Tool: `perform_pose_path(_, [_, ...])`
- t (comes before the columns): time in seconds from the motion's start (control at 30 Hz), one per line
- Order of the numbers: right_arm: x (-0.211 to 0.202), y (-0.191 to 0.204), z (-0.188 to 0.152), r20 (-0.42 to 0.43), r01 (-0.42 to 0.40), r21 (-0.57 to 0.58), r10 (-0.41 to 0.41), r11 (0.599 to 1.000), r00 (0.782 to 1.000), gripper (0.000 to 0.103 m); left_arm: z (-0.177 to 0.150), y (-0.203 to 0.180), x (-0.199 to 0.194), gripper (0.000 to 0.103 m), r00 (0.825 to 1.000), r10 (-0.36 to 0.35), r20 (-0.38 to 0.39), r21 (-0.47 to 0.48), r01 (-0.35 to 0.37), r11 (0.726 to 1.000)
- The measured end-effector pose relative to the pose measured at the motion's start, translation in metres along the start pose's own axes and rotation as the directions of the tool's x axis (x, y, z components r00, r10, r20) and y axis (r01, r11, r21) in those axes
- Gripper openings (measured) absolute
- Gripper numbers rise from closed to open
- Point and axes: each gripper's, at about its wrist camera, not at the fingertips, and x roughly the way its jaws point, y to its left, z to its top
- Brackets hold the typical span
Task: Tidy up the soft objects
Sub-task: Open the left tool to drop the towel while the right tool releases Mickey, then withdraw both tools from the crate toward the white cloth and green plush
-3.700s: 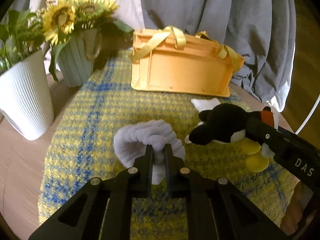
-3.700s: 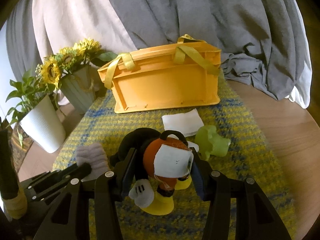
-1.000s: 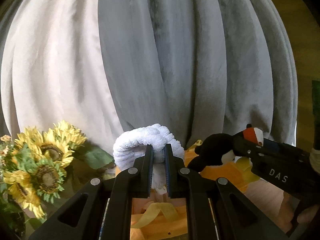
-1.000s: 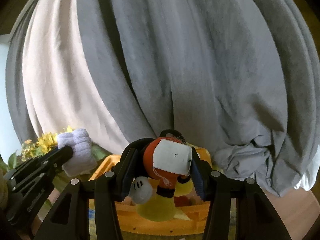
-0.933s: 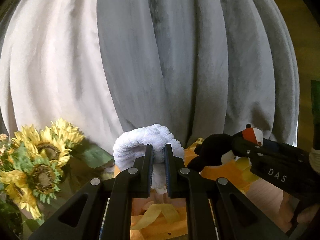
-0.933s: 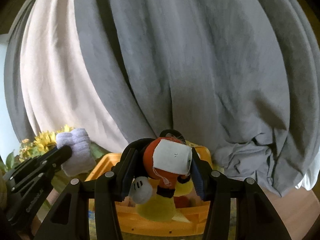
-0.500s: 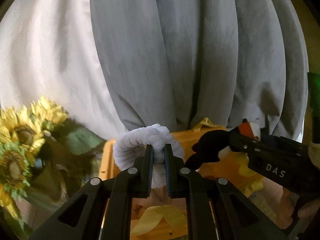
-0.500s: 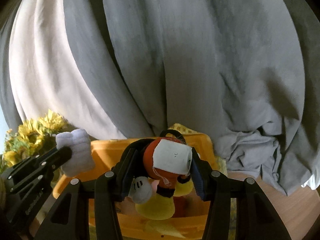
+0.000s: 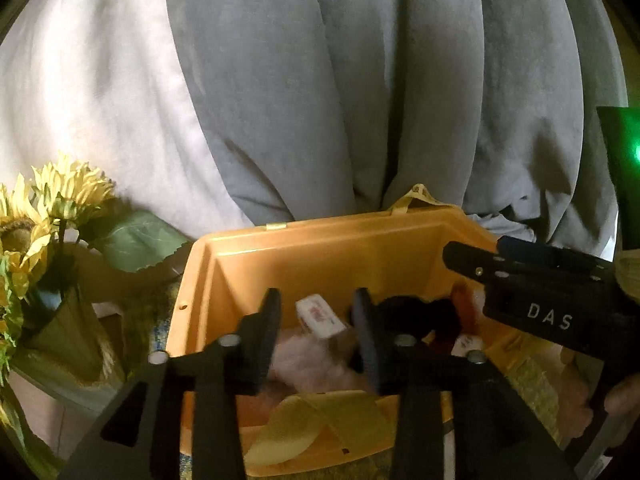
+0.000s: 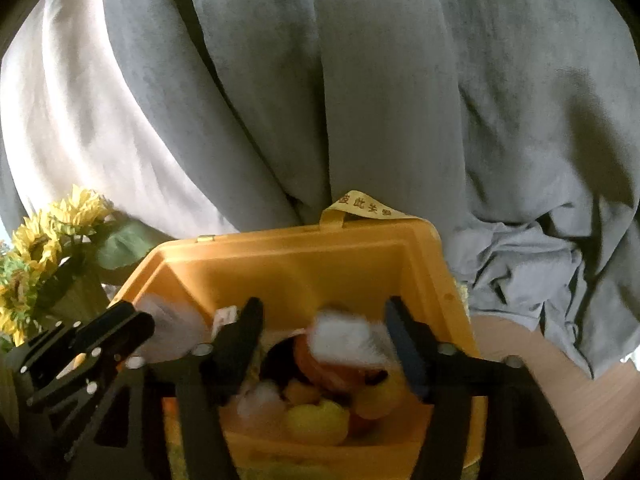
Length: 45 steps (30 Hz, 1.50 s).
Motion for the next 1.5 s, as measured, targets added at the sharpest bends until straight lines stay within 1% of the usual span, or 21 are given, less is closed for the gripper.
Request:
perform_pose_path(0.07, [-0.001, 0.000, 0.001, 0.008, 0.017, -0.005, -0.017, 1.000, 1.000, 0.072, 0.000, -0.001, -0.004, 0.043, 1.000, 0.013, 0.008, 0.003, -0.013, 1.000])
perform_pose_path(0.13, [-0.007, -0.001, 0.002, 0.022, 0.037, -0.006, -0.037, 0.999, 0.999, 0.072, 0.000, -0.001, -0.010, 0.051, 1.000, 0.013, 0.021, 0.001, -0.013, 1.000])
perform_pose_path(0.27, [-0.026, -0.001, 0.002, 0.048, 0.060, -0.006, -0.059, 0.998, 0.997, 0.072, 0.002, -0.005, -0.028, 0.056, 0.998, 0.015, 0.060, 0.008, -0.016, 1.000])
perform_pose_path(0.33, [-0.036, -0.001, 0.001, 0.056, 0.072, -0.006, -0.071, 0.997, 0.996, 0.074, 0.002, -0.007, -0.041, 0.064, 0.996, 0.027, 0.090, 0.013, -0.028, 1.000])
perform_pose_path(0.4, [-0.048, -0.001, -0.001, 0.071, 0.081, 0.000, -0.081, 0.997, 0.994, 0.076, 0.002, -0.009, -0.054, 0.066, 0.993, 0.030, 0.114, 0.011, -0.031, 0.999])
perform_pose_path(0.53, [-0.072, 0.002, -0.006, 0.094, 0.093, -0.003, -0.093, 0.996, 0.991, 0.076, 0.001, -0.012, -0.073, 0.070, 0.991, 0.024, 0.134, 0.009, -0.026, 1.000])
perform_pose_path(0.73, [-0.104, 0.002, -0.011, 0.131, 0.108, 0.015, -0.109, 0.994, 0.985, 0.077, -0.003, -0.018, -0.103, 0.071, 0.985, 0.025, 0.173, 0.016, -0.028, 0.999])
perform_pose_path(0.9, [-0.124, 0.006, -0.018, 0.155, 0.130, 0.009, -0.130, 0.991, 0.979, 0.077, -0.008, -0.022, -0.119, 0.071, 0.983, 0.018, 0.183, 0.021, -0.022, 1.000])
perform_pose_path(1.03, [-0.138, 0.006, -0.028, 0.159, 0.158, 0.002, -0.156, 0.987, 0.975, 0.077, -0.014, -0.027, -0.127, 0.071, 0.984, 0.000, 0.178, 0.046, -0.008, 0.999])
perform_pose_path(1.23, [-0.155, 0.002, -0.049, 0.127, 0.197, 0.019, -0.198, 0.980, 0.972, 0.077, -0.027, -0.037, -0.136, 0.071, 0.985, -0.038, 0.166, 0.092, 0.023, 0.995])
perform_pose_path(1.5, [-0.166, -0.006, -0.080, 0.059, 0.238, 0.048, -0.241, 0.970, 0.969, 0.077, -0.051, -0.052, -0.138, 0.071, 0.989, -0.102, 0.109, 0.146, 0.086, 0.986])
